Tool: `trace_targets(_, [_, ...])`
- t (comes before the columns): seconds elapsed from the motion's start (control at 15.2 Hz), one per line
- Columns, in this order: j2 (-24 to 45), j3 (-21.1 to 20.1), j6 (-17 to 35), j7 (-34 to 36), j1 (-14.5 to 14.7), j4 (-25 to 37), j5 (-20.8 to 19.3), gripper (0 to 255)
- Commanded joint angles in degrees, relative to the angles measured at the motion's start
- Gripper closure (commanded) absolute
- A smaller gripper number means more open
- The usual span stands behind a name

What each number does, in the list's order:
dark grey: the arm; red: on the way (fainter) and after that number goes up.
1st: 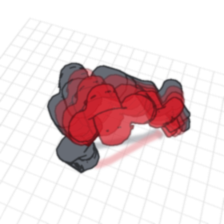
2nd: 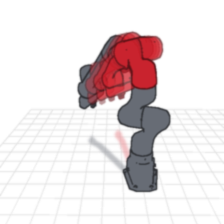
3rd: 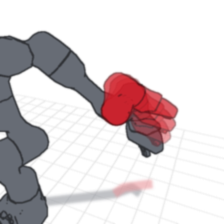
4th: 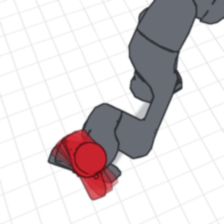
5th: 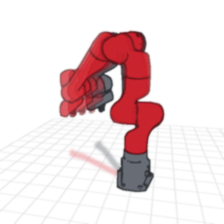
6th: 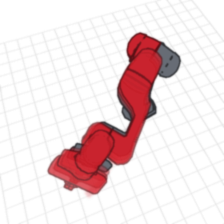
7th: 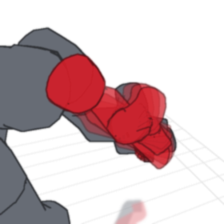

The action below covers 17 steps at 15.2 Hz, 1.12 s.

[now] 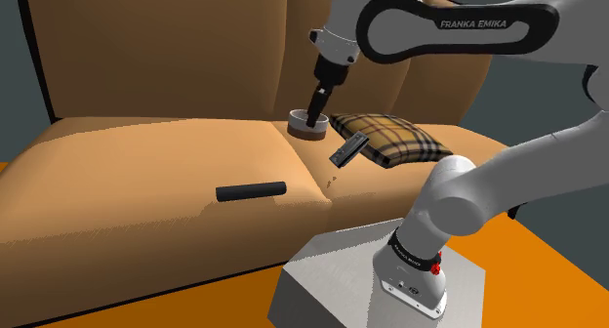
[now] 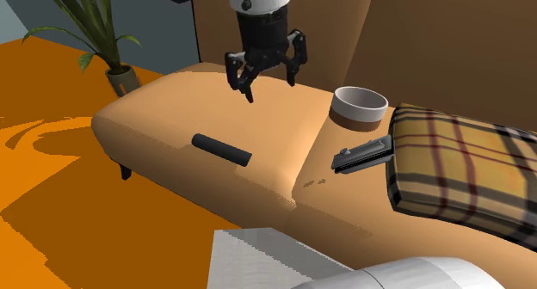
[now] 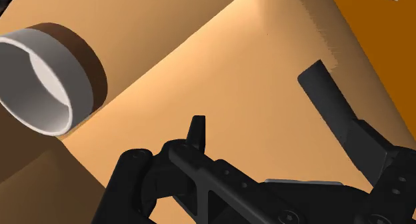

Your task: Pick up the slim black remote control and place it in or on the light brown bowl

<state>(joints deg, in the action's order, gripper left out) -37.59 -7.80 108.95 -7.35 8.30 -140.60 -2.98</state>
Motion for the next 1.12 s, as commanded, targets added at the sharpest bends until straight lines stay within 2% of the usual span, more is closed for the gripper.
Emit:
trace_targets(0.0, [2.4,-1.0,4.0,-1.4,1.0,-1.0,-0.7,0])
trace_targets(0.59, [14.0,-7.5,21.3,-3.7,4.8,-5.7,-5.6,0])
trace_targets(0.86, [20.4,-10.9,28.7,-2.9,5.2,-6.6,-10.2,0])
trace_targets(1.06, [25.6,-13.7,33.7,-0.9,4.8,-6.7,-15.5,0])
